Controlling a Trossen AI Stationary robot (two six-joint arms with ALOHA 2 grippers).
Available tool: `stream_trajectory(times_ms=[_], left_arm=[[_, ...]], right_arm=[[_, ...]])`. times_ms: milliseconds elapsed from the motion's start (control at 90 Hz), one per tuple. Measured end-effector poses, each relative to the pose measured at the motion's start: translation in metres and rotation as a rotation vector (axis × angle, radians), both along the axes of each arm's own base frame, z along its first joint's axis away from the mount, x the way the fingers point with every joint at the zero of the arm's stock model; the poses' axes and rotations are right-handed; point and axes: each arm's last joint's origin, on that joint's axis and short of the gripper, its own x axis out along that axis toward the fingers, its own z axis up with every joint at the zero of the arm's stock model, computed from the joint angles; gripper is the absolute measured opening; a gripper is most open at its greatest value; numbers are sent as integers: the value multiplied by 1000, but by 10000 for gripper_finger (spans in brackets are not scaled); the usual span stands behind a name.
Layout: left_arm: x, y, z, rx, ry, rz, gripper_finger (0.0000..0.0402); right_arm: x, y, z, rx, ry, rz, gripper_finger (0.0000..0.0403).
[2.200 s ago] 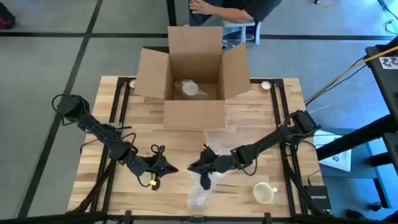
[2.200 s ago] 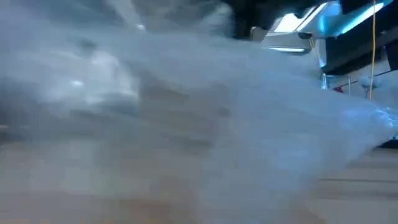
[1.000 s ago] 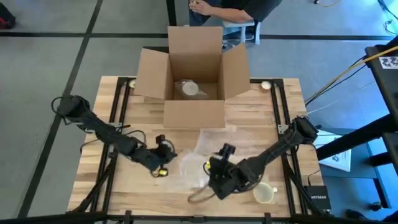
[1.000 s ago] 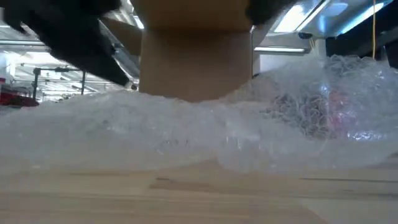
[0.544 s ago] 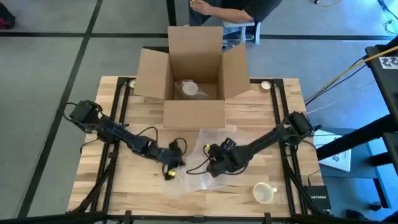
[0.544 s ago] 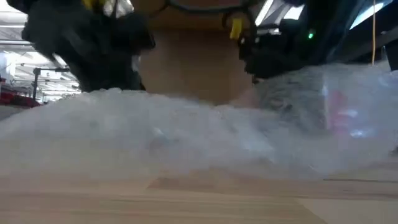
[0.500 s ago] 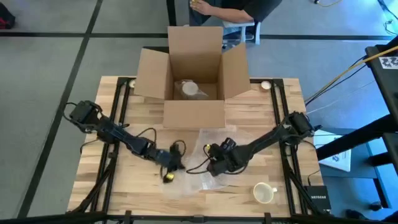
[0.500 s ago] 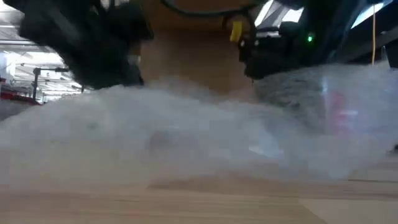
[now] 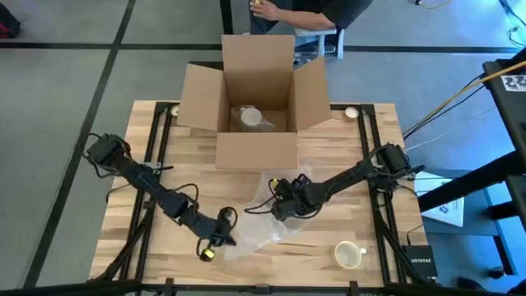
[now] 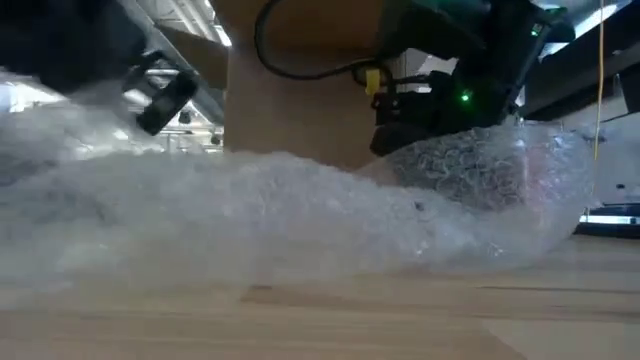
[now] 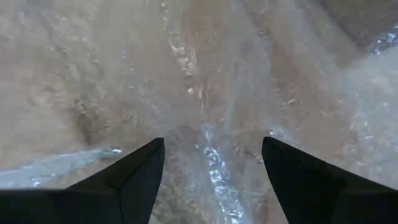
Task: Wrap mug
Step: Prepare the bubble wrap
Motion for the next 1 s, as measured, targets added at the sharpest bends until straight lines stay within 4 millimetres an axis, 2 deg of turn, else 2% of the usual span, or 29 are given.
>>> stream_trajectory(times_ms=[100,256,422,500,656,789,867,1000], left_arm=[[-3,22,-12,168,109,180,0],[-3,47,-17,328,123,414,0],[8,65,-27,378,156,421,0],[18,68,-30,349,131,383,0],[39,57,-33,121,24,114,0],[46,34,-17,-58,-113,-85,0],[45,21,-1,-91,-152,-146,0],[35,6,47,-37,-250,-137,0]], right_arm=[[0,1,0,25,4,7,257],[1,1,0,42,3,12,257],[2,1,1,40,-18,10,257],[3,1,1,27,-23,6,257],[3,1,1,23,-25,5,257],[3,1,2,8,-38,4,257],[4,1,2,-4,-49,0,257],[6,1,3,2,-67,-2,257]])
